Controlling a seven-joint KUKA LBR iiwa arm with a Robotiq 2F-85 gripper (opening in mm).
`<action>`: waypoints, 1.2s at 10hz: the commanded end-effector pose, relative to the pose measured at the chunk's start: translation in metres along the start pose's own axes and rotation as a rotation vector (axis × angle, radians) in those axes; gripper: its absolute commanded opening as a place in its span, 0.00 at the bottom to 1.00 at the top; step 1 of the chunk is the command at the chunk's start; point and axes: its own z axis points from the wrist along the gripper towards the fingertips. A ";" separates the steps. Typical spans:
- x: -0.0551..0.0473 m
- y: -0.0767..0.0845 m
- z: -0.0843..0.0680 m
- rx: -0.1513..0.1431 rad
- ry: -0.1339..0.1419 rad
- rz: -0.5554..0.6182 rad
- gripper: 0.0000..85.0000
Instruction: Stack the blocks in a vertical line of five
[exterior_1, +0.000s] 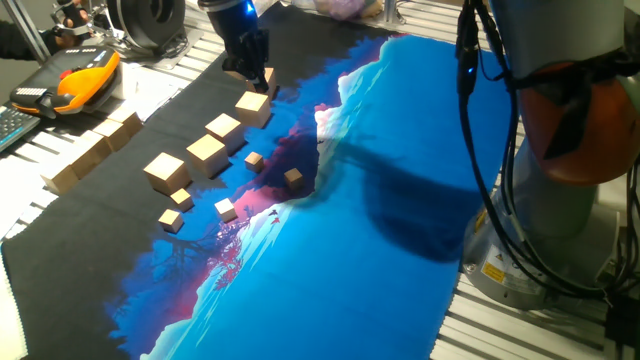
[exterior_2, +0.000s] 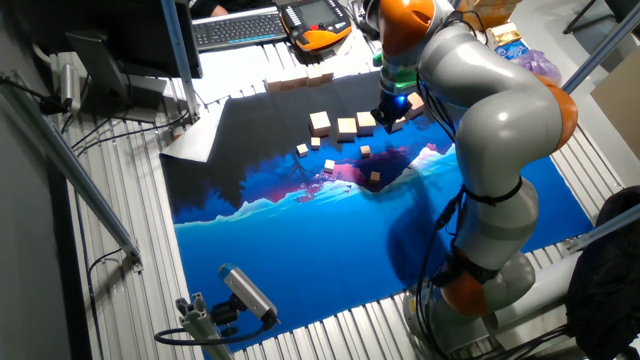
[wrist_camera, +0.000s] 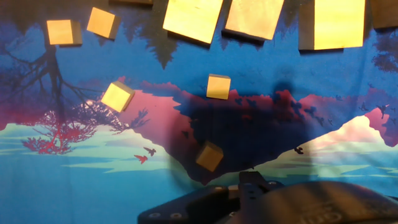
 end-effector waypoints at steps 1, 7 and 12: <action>0.000 0.000 0.000 0.000 0.000 0.000 0.00; 0.000 0.000 0.000 0.007 -0.129 -0.045 0.00; 0.000 0.000 0.000 0.004 -0.152 -0.022 0.00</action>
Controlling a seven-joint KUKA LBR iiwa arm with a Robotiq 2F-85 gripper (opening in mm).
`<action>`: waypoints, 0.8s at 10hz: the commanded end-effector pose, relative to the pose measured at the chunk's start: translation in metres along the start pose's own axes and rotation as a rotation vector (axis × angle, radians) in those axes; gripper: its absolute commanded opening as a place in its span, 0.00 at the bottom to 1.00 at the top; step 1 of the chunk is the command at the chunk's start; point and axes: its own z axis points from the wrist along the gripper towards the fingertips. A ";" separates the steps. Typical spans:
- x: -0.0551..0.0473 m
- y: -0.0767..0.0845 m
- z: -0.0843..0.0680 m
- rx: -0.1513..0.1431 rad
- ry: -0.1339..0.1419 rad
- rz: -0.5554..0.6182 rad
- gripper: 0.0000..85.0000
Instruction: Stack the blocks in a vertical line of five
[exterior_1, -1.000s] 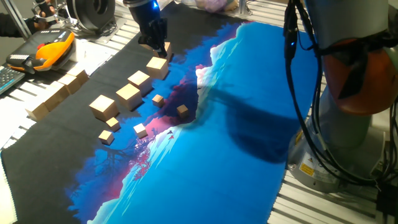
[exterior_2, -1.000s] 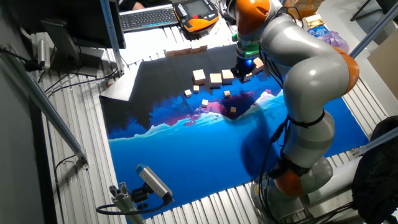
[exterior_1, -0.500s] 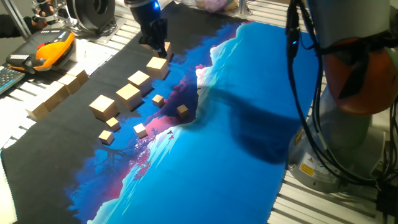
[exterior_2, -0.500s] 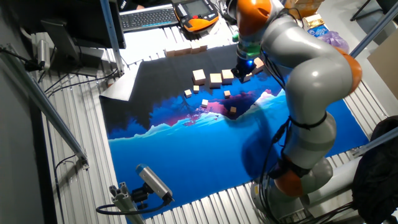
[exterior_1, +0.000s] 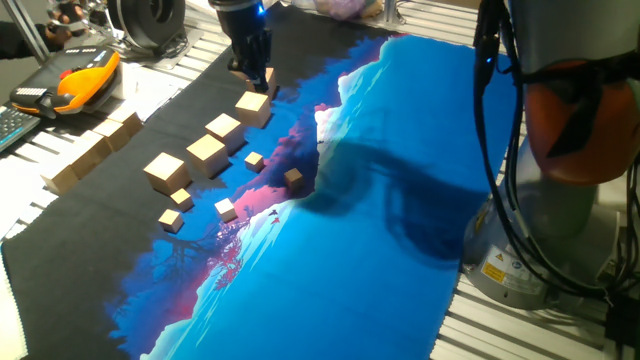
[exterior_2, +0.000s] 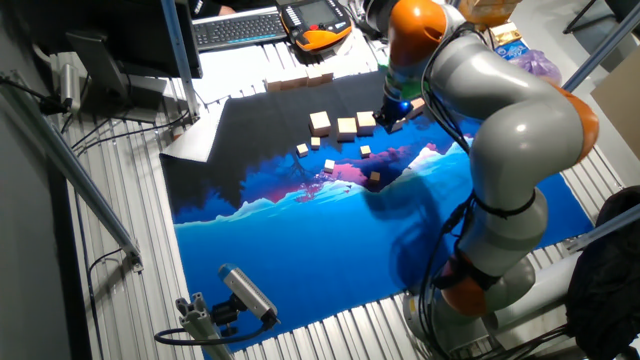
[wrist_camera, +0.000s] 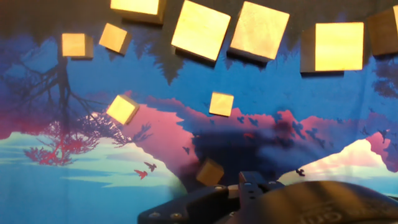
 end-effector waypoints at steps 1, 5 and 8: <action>0.000 0.000 0.000 0.000 -0.019 -0.005 0.00; 0.000 0.000 0.000 -0.061 -0.047 0.010 0.00; -0.005 -0.004 0.001 -0.007 -0.048 0.026 0.40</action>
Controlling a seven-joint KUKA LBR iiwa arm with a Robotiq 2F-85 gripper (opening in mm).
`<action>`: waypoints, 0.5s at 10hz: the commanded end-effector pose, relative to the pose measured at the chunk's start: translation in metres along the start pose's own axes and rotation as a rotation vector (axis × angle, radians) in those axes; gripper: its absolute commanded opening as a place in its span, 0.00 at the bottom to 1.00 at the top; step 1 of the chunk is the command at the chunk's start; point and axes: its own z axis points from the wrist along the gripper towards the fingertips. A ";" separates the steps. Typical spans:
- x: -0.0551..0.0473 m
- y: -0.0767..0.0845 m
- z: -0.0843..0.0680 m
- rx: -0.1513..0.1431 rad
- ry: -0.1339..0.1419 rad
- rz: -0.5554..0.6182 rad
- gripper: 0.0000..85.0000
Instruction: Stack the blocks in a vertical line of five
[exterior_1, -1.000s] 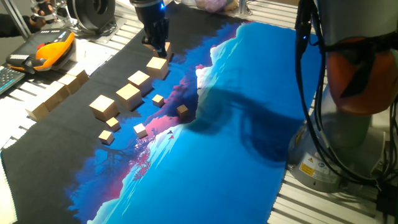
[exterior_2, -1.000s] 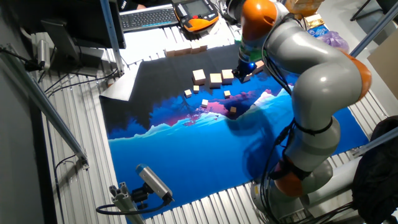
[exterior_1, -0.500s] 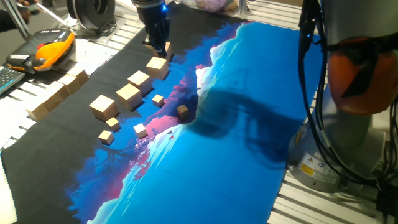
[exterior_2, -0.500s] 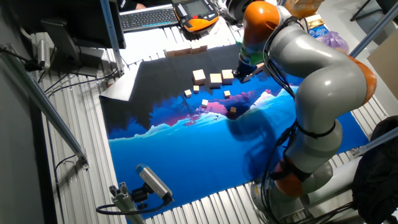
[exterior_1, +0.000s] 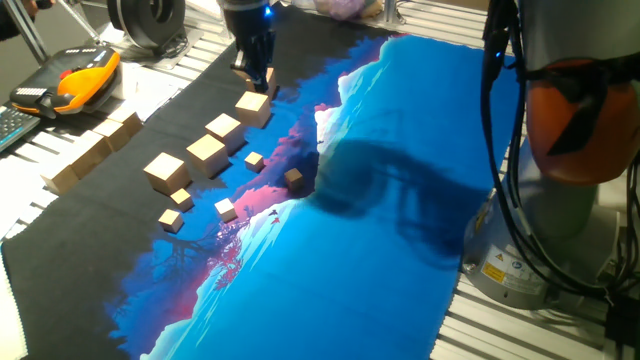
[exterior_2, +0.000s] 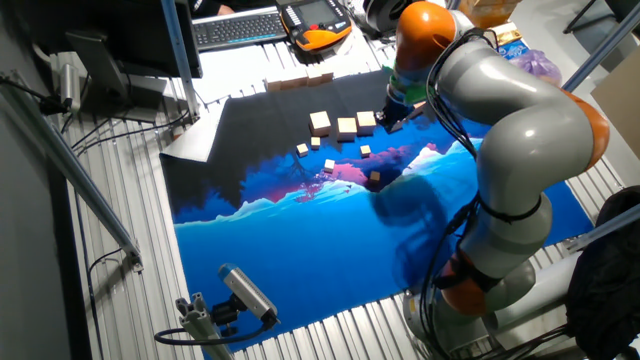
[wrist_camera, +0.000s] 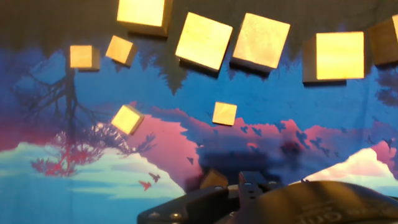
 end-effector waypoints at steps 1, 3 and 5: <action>-0.010 -0.008 0.004 0.014 -0.007 0.002 0.40; -0.039 -0.034 0.017 0.016 -0.004 -0.011 0.40; -0.071 -0.068 0.030 0.005 -0.004 -0.044 0.40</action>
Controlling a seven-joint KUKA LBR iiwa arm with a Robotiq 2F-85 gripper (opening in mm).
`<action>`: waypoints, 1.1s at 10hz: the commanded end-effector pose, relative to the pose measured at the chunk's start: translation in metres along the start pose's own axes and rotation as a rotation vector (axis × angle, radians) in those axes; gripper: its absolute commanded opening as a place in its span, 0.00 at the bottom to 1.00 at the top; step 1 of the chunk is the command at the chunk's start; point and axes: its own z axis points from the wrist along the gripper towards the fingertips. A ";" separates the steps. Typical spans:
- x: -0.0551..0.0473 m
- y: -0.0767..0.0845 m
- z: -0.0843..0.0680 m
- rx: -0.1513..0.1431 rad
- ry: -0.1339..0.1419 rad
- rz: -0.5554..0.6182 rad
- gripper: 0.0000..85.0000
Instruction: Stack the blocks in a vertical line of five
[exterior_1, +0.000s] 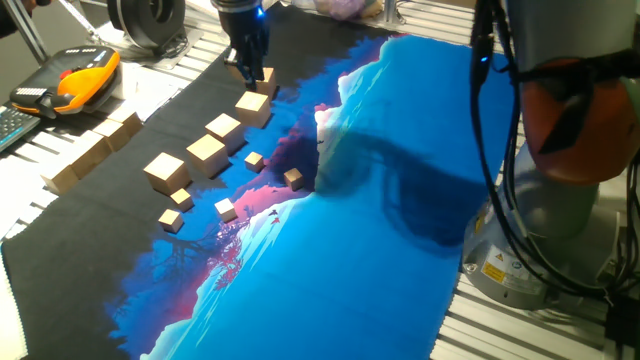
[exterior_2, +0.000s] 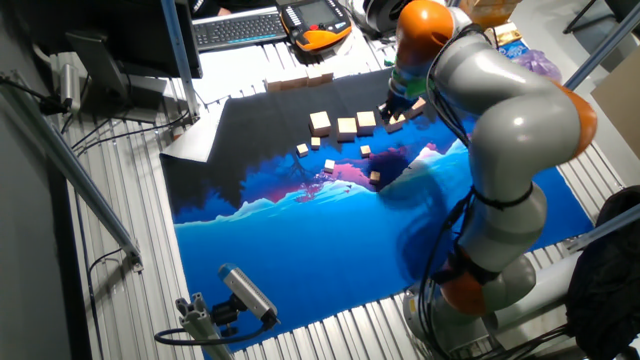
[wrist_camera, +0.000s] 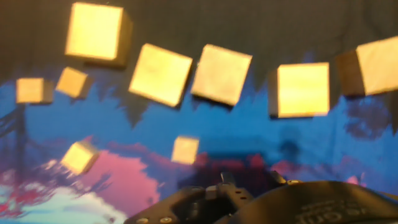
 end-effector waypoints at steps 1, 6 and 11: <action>-0.033 -0.032 0.008 -0.006 -0.002 -0.005 0.40; -0.047 -0.043 0.037 -0.019 0.011 0.073 0.80; -0.048 -0.062 0.056 -0.034 -0.019 0.030 0.80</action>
